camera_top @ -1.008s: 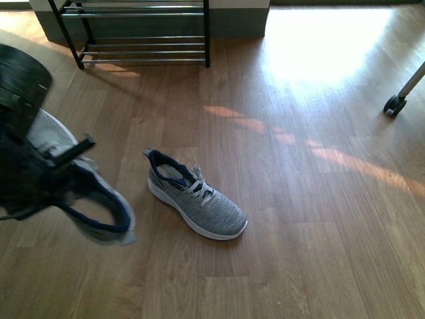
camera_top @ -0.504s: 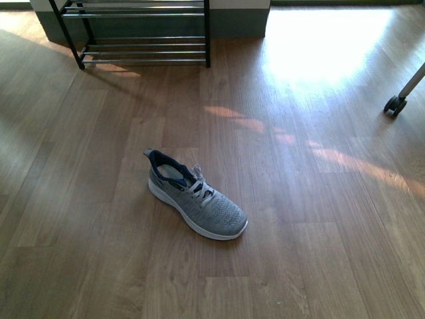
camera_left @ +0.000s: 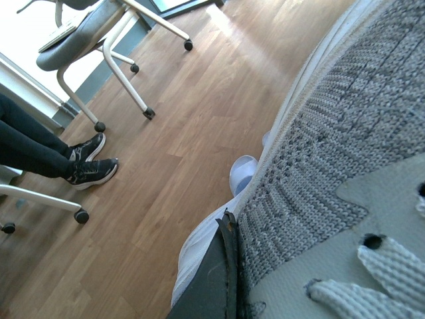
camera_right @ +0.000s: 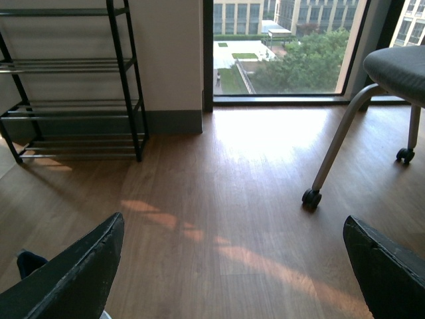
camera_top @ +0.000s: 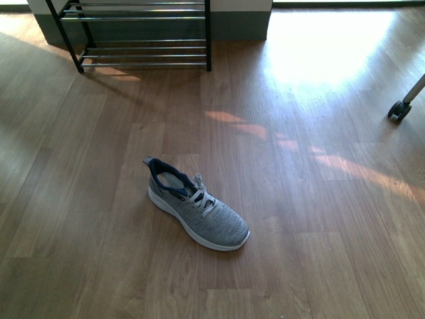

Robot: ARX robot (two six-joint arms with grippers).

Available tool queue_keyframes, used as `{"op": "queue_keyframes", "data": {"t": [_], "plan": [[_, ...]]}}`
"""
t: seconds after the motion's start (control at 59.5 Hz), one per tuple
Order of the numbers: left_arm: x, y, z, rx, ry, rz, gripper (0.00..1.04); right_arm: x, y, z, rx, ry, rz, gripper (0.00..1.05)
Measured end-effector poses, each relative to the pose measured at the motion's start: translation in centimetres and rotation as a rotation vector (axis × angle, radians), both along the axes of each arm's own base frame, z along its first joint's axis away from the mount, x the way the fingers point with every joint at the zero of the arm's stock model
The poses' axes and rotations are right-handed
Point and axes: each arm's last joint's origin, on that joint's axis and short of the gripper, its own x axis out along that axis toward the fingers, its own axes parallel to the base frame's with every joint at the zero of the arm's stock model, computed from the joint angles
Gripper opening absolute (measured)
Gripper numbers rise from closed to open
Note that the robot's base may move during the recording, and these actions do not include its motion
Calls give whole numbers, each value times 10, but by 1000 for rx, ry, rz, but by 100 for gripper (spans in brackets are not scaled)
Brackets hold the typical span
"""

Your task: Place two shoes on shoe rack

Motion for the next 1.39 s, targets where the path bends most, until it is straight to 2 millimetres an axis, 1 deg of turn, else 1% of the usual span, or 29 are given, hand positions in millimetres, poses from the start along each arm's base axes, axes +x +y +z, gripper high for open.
{"op": "queue_keyframes", "data": {"t": [1.008,1.042,1.076,1.109,1.126,1.143,1.176,1.21,1.227,1.244,1.261,1.311,1.361,1.378,1.395], "plan": [[0,0,0,5,5,4,2,0,0,0,0,0,4,96],[0,0,0,5,5,2,2,1,0,0,8,9,36,96],[0,0,0,4,5,0,2,3,1,0,25,26,119,96],[0,0,0,4,5,1,2,10,3,1,51,62,219,96],[0,0,0,4,5,0,2,18,6,2,71,93,280,96],[0,0,0,4,5,-1,2,24,7,3,91,112,291,96],[0,0,0,3,5,-3,2,43,10,6,139,174,289,96],[0,0,0,3,5,-2,2,69,8,9,204,249,229,96],[0,0,0,4,5,-1,2,84,8,7,246,315,188,96],[0,0,0,4,5,0,2,95,7,4,276,364,164,96],[0,0,0,4,5,0,2,109,6,-5,321,441,123,96],[0,0,0,4,5,0,2,125,6,-21,381,553,69,96],[0,0,0,4,5,-2,2,144,6,-48,482,701,9,96],[0,0,0,4,5,-2,2,146,6,-53,498,721,-5,96],[0,0,0,4,5,-2,2,151,7,-61,536,760,-34,96]]}}
